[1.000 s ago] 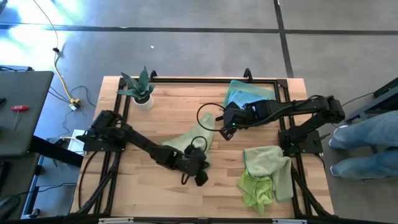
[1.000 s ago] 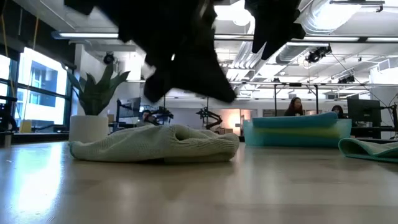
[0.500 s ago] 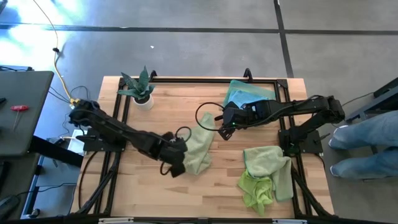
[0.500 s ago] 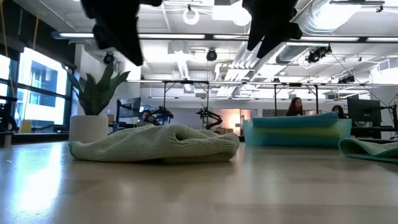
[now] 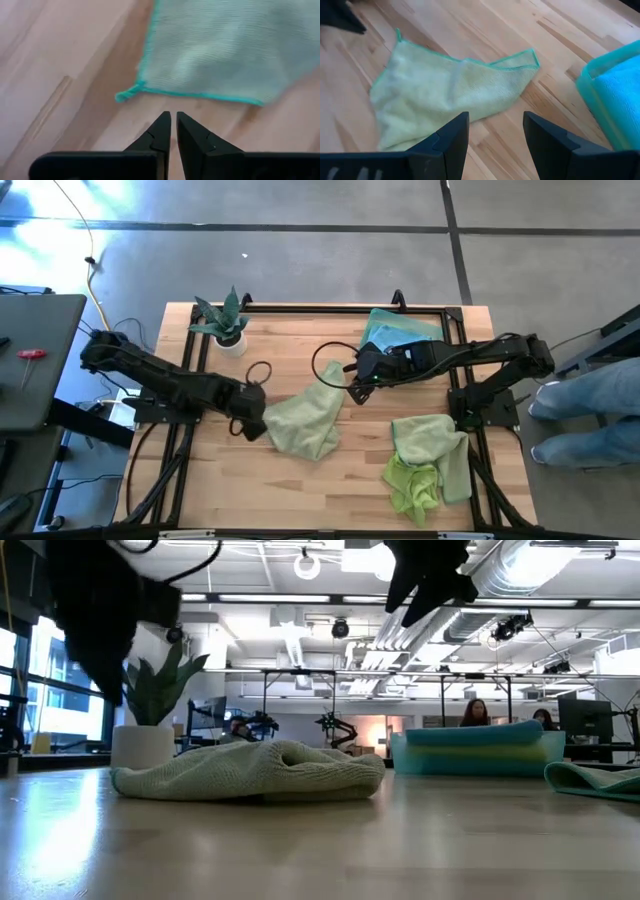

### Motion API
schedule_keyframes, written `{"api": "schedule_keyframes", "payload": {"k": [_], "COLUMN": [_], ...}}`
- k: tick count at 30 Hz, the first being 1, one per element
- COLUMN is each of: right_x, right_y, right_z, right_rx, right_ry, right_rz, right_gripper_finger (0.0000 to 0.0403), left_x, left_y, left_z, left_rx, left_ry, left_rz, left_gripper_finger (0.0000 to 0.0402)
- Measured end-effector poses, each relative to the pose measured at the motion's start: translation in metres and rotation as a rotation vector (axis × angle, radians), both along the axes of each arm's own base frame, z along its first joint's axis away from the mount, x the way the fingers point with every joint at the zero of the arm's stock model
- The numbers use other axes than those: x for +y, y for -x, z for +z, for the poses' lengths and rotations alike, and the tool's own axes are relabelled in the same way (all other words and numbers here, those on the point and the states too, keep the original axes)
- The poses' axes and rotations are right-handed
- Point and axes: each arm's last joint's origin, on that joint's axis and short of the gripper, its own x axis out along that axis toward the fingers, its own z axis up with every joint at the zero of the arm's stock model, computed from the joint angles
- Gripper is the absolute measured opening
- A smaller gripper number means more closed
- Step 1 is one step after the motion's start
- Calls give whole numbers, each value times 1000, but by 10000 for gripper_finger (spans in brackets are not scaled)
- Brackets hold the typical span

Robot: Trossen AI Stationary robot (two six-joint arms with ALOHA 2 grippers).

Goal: Fold microfiber towels
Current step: Fold the left green microfiber cloth

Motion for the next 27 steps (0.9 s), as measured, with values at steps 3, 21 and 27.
{"api": "schedule_keyframes", "payload": {"k": [3, 21, 27], "right_x": [0, 1, 1], "right_y": [-1, -8, -10], "right_z": [1, 5, 7], "right_rx": [-18, -100, -124], "right_ry": [-2, -7, -9], "right_rz": [0, 1, 1], "right_gripper_finger": [179, 179, 179], "left_x": [8, 13, 17], "left_y": [24, 60, 62], "left_z": [-11, -28, -30], "left_rx": [-21, -419, -413], "left_ry": [8, 84, 75], "left_rz": [59, 126, 222], "left_gripper_finger": [21, 34, 96]}}
